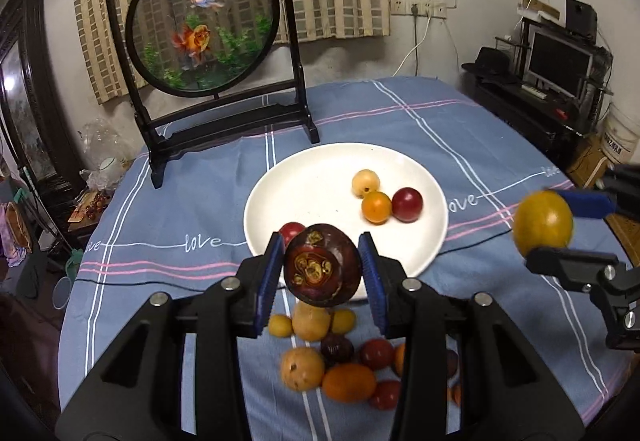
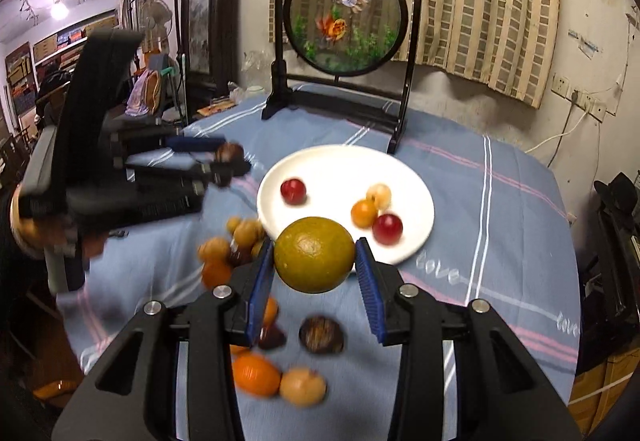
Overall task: Organize fruits
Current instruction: 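Carry the mangosteen and green citrus onto the white plate and open both grippers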
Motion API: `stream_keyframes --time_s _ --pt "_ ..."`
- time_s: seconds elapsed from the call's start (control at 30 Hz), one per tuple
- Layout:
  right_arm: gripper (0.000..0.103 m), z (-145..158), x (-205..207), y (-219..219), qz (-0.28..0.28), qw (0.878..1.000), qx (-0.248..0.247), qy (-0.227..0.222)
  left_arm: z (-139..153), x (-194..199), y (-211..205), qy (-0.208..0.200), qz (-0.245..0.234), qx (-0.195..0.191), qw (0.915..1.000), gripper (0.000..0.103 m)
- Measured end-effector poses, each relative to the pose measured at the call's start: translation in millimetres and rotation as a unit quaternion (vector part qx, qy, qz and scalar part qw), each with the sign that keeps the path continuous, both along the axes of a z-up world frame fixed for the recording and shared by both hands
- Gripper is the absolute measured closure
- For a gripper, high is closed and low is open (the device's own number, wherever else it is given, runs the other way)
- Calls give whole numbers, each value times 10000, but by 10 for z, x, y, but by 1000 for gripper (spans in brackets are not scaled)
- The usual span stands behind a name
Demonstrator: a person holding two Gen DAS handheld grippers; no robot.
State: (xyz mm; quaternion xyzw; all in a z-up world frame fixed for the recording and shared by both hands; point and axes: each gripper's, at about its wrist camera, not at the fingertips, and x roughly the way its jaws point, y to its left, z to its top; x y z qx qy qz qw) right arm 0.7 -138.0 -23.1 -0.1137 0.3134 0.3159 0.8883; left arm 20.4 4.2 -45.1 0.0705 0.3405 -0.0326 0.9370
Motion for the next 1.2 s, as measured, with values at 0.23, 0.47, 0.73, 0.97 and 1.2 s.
stream_keyframes --time_s 0.23,0.47,0.73,0.97,1.2 --pt "62 -159 581 219 -114 9998 -71 157 -209 360 -10 170 20 181 9997 64" --pt "62 -310 942 375 -192 9992 -213 290 -426 631 -4 362 35 238 9991 64" --pt "62 -415 1299 549 -289 9983 -295 407 -613 769 -80 465 -67 463 9978 64" --pt "62 -489 1492 680 -308 9978 -372 459 -697 836 -119 509 -132 587 9969 64" --pt "62 -610 1703 790 -369 9965 -501 563 -781 956 -80 634 -50 565 9964 63"
